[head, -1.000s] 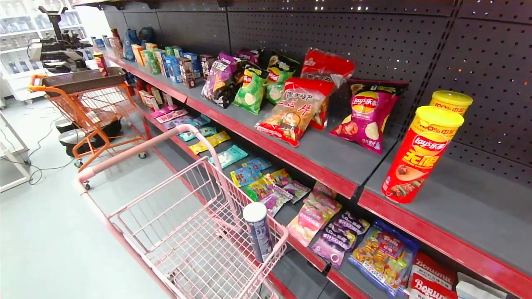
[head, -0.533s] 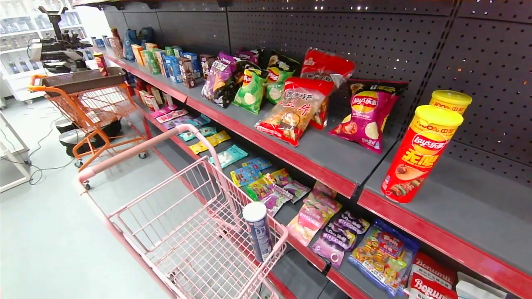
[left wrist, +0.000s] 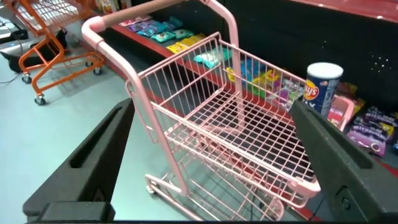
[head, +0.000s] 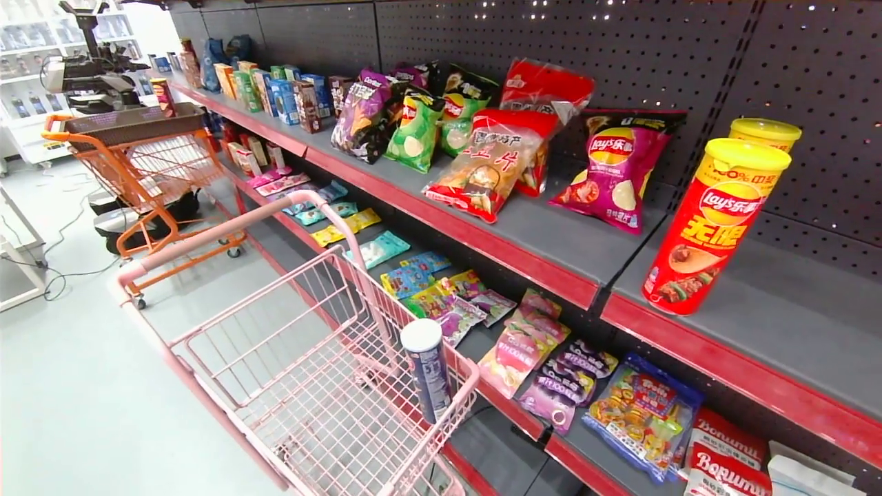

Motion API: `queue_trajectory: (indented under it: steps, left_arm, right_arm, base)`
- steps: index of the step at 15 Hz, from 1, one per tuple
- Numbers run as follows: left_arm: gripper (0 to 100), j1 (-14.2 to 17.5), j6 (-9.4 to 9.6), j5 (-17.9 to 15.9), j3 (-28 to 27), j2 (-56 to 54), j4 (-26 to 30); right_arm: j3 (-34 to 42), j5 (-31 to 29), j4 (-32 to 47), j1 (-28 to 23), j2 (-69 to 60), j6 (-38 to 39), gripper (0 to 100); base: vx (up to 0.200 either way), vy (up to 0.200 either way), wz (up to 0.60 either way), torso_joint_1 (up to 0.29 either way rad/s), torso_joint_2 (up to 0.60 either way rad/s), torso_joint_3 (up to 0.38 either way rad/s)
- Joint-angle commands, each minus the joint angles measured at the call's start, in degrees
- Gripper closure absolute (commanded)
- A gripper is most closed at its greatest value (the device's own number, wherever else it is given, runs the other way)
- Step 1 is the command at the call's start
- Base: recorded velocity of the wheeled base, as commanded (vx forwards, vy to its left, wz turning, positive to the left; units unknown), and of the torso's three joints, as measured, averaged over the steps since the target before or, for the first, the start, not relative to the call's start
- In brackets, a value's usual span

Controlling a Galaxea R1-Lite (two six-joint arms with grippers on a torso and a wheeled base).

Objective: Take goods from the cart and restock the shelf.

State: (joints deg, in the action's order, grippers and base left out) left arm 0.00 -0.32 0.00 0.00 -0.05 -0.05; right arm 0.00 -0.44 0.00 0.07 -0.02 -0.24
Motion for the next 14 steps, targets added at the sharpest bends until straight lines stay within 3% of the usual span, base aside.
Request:
queue_trajectory:
  steps: [1,14]
  left_arm:
    - [0,0.00,-0.03,0.00,0.00,0.05,0.05]
    - [0,0.00,0.05,-0.18,0.00,0.05,0.05]
  right_arm:
    - [0.00,0.00,0.00,0.01,0.02,-0.02,0]
    - [0.00,0.00,0.00,0.01,0.02,-0.02,0]
  base:
    - [0.000,0.000,0.00,-0.159,0.39,0.232]
    - [0.000,0.000,0.00,-0.173,0.52,0.337]
